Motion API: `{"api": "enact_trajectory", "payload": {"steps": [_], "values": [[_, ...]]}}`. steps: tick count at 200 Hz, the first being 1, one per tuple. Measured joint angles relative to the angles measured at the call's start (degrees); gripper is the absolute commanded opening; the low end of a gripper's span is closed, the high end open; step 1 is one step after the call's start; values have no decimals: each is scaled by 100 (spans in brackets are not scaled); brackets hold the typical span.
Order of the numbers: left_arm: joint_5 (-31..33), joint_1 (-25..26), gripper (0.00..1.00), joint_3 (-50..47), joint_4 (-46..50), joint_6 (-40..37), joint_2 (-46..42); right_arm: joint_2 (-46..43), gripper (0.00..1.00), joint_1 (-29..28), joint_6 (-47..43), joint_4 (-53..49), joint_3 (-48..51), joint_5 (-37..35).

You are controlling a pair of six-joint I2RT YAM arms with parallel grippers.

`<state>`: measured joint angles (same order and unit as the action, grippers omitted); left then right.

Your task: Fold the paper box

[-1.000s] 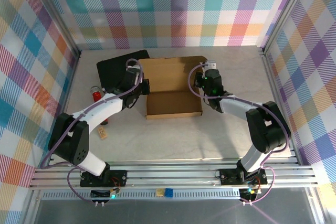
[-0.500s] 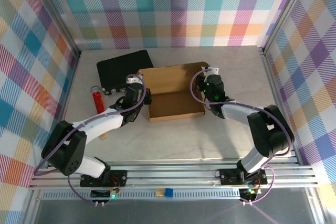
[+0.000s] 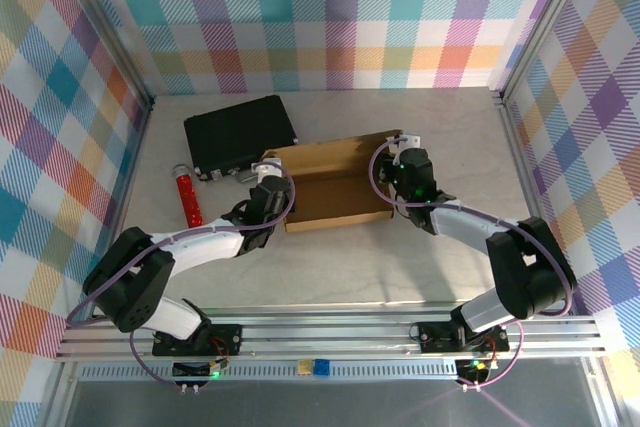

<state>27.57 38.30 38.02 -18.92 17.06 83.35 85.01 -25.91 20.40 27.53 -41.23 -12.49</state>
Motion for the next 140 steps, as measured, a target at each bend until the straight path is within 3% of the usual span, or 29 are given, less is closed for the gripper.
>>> {"api": "enact_trajectory", "payload": {"steps": [34,58,75,140], "values": [[153,103,0,-35,-66,-15,28,-13,23,2,151,-20,245,61],[214,190,0,-74,-76,-20,28,-50,33,0,223,-72,483,101],[219,247,0,-138,-72,-22,31,-162,35,0,271,-146,597,107],[348,365,0,-190,-85,-151,240,-1235,52,0,535,-732,684,251]]}}
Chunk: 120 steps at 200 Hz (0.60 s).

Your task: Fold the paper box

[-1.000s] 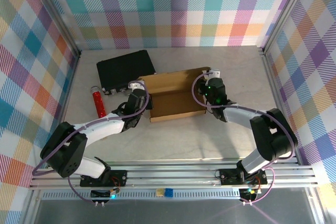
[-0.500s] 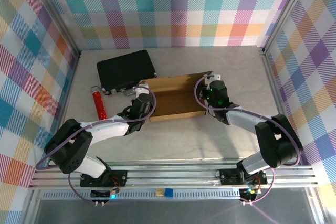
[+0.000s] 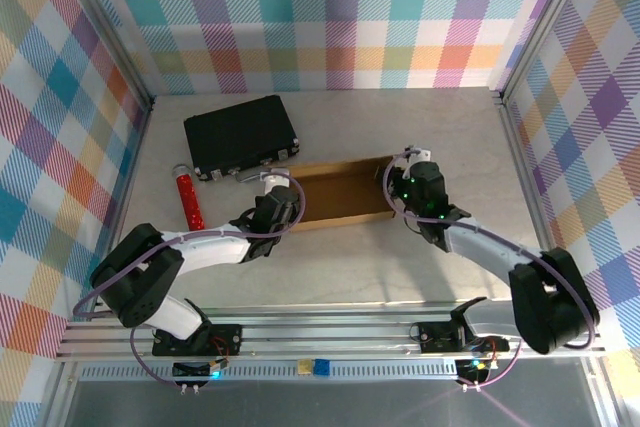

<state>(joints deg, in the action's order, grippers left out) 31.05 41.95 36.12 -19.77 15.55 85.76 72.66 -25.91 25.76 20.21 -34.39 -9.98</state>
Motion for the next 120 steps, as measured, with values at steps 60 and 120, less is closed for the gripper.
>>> {"api": "enact_trajectory", "payload": {"steps": [60,120], "values": [[2,2,0,-63,98,-42,131,-1497,56,0,951,-1384,4,420],[-79,4,0,-33,245,-42,155,-2262,56,-4,1283,-2745,-55,791]]}}
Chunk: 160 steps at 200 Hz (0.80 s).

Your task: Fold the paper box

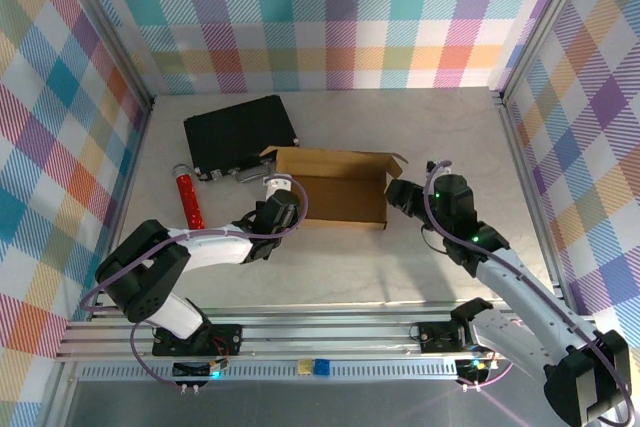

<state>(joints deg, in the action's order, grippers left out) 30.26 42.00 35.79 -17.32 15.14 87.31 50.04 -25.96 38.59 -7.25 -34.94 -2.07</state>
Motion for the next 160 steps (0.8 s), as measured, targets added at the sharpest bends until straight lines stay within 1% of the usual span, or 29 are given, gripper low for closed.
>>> {"api": "enact_trajectory", "payload": {"steps": [5,12,18,34,59,76,83,96,110,123,142,160], "values": [[-33,0,5,22,57,2,-24,-24,56,0,-11,-114,-37,-7],[-85,2,15,61,157,-2,-79,-70,56,0,-55,-310,-125,-48],[-138,7,23,111,291,-13,-166,-111,58,0,-98,-457,-216,-101],[-269,33,39,254,649,85,-529,-210,59,0,-334,-796,-573,-310],[-474,72,54,494,1241,188,-1473,-175,61,0,-789,-1126,-1305,-693],[-529,92,68,804,1764,385,-2135,-17,57,76,-894,-1318,-1797,-942],[-514,96,73,966,2000,476,-2358,81,56,133,-859,-1394,-1978,-1005],[-431,44,75,1484,2577,688,-2675,393,56,378,-586,-1681,-2459,-1051],[-503,-168,75,2249,3233,966,-2708,935,57,769,-199,-2033,-3154,-938],[-798,-730,75,3206,3910,1357,-2422,1567,60,1064,140,-2413,-3906,-754],[-1309,-1790,75,4651,4767,1998,-1648,2505,62,1360,505,-2892,-4937,-348],[-1862,-2481,76,5525,5403,2490,-894,3254,63,1565,822,-3399,-5663,164]]}}
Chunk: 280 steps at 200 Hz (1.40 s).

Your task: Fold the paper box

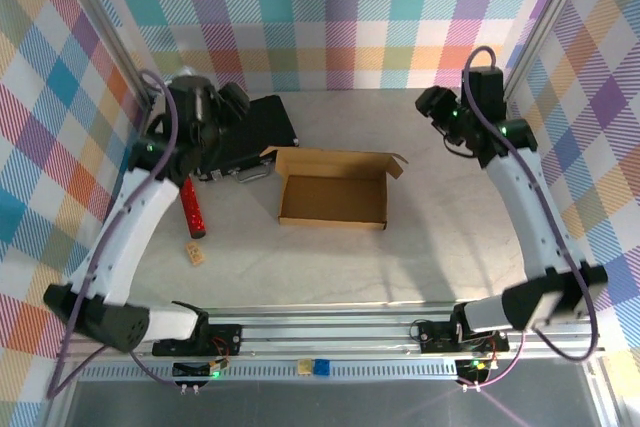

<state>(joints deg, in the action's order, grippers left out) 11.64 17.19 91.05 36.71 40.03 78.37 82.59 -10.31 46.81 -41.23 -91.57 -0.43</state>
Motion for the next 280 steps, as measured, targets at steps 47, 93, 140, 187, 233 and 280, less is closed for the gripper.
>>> {"api": "enact_trajectory", "payload": {"steps": [47,93,140,187,233,280], "values": [[-1447,-459,72,393,675,1062,1639,1241,62,286,903,-772,-249,1587],[-2295,-457,69,297,533,1576,2271,1709,61,308,1235,-824,-140,2339],[-2671,-385,68,-31,197,1764,2271,1801,61,308,1373,-796,101,2730],[-2820,-188,62,-575,-2,1978,2109,1794,62,313,1456,-767,529,2870],[-2872,-63,55,-811,-205,2138,1899,1794,61,310,1637,-638,898,3021],[-2874,33,55,-920,-295,2216,1884,1794,57,278,1908,-407,903,3211]]}}
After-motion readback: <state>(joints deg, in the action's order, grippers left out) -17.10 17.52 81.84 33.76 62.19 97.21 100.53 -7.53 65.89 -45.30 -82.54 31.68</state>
